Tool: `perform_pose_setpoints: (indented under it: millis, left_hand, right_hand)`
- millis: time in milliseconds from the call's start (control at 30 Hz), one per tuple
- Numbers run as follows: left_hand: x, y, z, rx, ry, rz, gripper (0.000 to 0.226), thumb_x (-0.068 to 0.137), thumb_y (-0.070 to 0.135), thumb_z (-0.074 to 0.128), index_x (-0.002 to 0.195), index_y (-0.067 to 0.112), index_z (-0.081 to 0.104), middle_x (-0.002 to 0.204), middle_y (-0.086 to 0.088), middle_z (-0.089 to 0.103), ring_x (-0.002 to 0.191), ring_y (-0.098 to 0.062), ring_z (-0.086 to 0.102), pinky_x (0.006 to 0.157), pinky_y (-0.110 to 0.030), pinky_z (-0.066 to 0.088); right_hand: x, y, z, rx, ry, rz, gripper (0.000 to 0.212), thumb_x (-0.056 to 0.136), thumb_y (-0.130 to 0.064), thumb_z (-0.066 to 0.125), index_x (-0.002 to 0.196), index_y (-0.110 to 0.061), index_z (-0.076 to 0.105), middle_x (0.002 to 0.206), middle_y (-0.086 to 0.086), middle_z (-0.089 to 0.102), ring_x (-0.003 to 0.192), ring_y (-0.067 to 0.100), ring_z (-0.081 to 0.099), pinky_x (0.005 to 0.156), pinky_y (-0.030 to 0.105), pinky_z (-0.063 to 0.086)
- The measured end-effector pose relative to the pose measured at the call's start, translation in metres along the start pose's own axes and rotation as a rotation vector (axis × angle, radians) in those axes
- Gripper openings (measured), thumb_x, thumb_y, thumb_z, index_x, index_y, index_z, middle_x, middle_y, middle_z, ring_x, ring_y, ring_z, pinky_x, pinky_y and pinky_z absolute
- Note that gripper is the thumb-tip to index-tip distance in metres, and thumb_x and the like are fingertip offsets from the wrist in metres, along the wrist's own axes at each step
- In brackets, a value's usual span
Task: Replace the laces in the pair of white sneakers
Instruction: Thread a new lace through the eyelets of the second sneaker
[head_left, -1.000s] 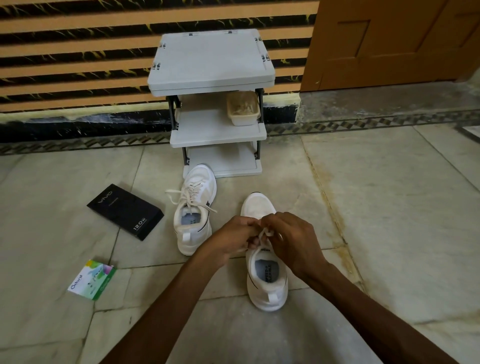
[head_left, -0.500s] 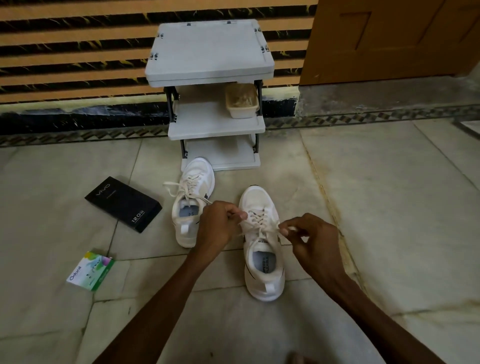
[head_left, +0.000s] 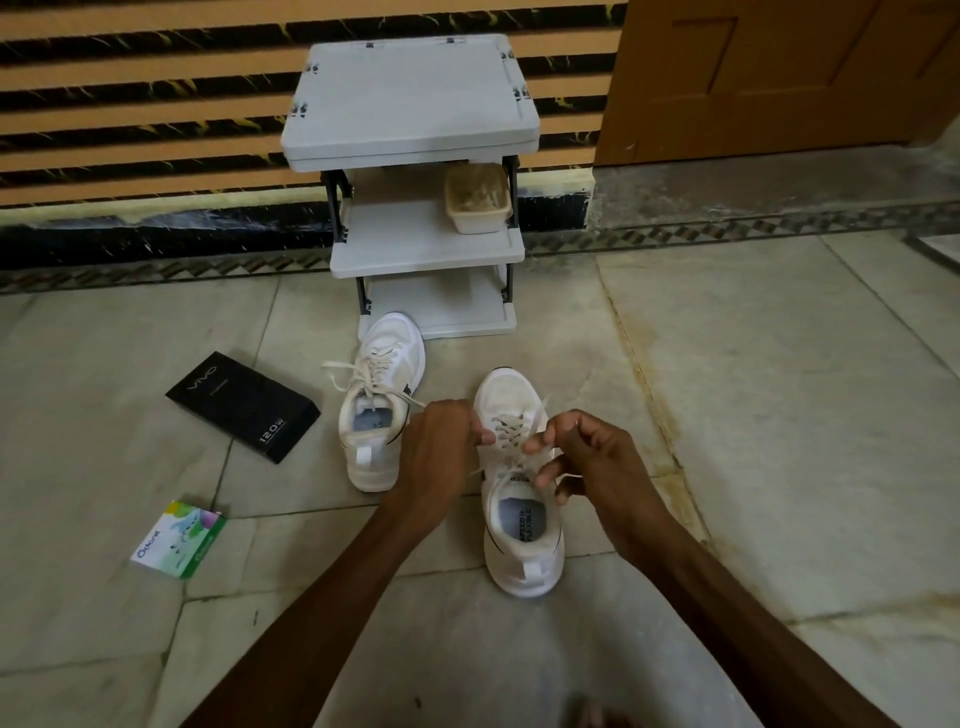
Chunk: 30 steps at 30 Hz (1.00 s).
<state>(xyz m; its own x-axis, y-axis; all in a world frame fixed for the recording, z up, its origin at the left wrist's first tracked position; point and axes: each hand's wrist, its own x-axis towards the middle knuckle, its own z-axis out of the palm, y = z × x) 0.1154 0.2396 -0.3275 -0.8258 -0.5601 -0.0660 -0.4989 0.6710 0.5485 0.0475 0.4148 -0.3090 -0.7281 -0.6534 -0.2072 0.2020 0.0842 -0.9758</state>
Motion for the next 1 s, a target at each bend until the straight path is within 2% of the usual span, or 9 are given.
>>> perform_pose_setpoints:
  millis: [67,133,233,367,467,633,733,833,1000]
  left_hand:
    - [0.003,0.001,0.002,0.207,-0.029,0.035,0.021,0.090,0.028,0.067,0.097,0.008,0.066,0.101,-0.008,0.072,0.095,-0.025,0.067,0.080,-0.033,0.051]
    - [0.003,0.002,0.004,0.308,-0.037,0.089,0.028,0.089,0.027,0.067,0.108,0.009,0.058,0.106,-0.011,0.068,0.098,-0.028,0.065,0.076,-0.034,0.048]
    - [0.001,0.002,0.010,0.380,-0.002,0.193,0.052,0.083,0.014,0.065,0.129,0.017,0.041,0.105,-0.008,0.063,0.095,-0.025,0.064,0.068,-0.033,0.044]
    - [0.005,0.003,0.012,0.434,0.088,0.240,0.054,0.089,0.020,0.058,0.139,0.027,0.038,0.105,-0.005,0.060,0.094,-0.026,0.060,0.072,-0.036,0.044]
    - [0.008,0.002,0.013,0.456,0.130,0.251,0.048,0.094,0.025,0.053,0.139,0.028,0.039,0.105,-0.005,0.061,0.093,-0.025,0.060,0.073,-0.035,0.041]
    - [0.008,-0.002,0.016,0.465,0.158,0.219,0.044,0.091,0.020,0.052,0.133,0.031,0.044,0.100,-0.001,0.060,0.089,-0.024,0.059,0.074,-0.035,0.041]
    - [0.008,-0.005,0.018,0.464,0.164,0.213,0.044,0.088,0.017,0.054,0.129,0.031,0.047,0.098,-0.001,0.060,0.087,-0.024,0.059,0.073,-0.036,0.045]
    - [0.010,-0.006,0.018,0.454,0.155,0.212,0.045,0.085,0.016,0.057,0.128,0.030,0.049,0.099,-0.001,0.059,0.087,-0.024,0.059,0.073,-0.037,0.047]
    - [0.009,-0.005,0.017,0.419,0.148,0.215,0.044,0.084,0.015,0.059,0.125,0.028,0.052,0.096,-0.003,0.059,0.085,-0.025,0.059,0.070,-0.037,0.047]
  right_hand:
    - [0.001,-0.001,0.006,0.021,-0.030,0.025,0.036,0.104,-0.029,0.040,0.079,-0.012,0.060,0.079,0.008,0.069,0.052,0.017,0.058,0.048,0.025,0.045]
    - [-0.001,0.002,0.010,-0.011,-0.014,0.046,0.042,0.104,-0.037,0.038,0.075,-0.013,0.056,0.067,0.007,0.058,0.046,0.014,0.048,0.049,0.027,0.043]
    - [-0.004,0.009,0.010,-0.055,0.049,0.107,0.045,0.102,-0.044,0.039,0.071,-0.014,0.054,0.058,0.001,0.046,0.045,0.010,0.038,0.047,0.026,0.038]
    - [-0.008,0.013,0.008,-0.193,0.078,0.089,0.047,0.101,-0.045,0.041,0.067,-0.015,0.053,0.053,-0.007,0.045,0.045,0.004,0.037,0.045,0.018,0.033]
    - [-0.011,0.017,0.010,-0.333,0.089,-0.014,0.048,0.101,-0.042,0.042,0.065,-0.013,0.053,0.053,-0.010,0.048,0.046,-0.002,0.042,0.047,0.008,0.033]
    - [-0.015,0.022,0.009,-0.404,0.106,-0.041,0.046,0.100,-0.042,0.041,0.061,-0.020,0.051,0.051,-0.012,0.049,0.047,-0.003,0.044,0.052,0.009,0.035]
    - [-0.019,0.024,0.009,-0.438,0.102,-0.042,0.046,0.101,-0.041,0.040,0.062,-0.020,0.051,0.052,-0.012,0.049,0.050,-0.003,0.045,0.056,0.012,0.036]
    - [-0.022,0.024,0.008,-0.466,0.097,-0.050,0.045,0.102,-0.037,0.039,0.063,-0.019,0.050,0.055,-0.010,0.049,0.053,-0.001,0.044,0.063,0.022,0.038]
    - [-0.025,0.023,0.008,-0.473,0.094,-0.056,0.044,0.104,-0.033,0.039,0.064,-0.018,0.051,0.058,-0.009,0.050,0.055,0.000,0.045,0.063,0.023,0.038]
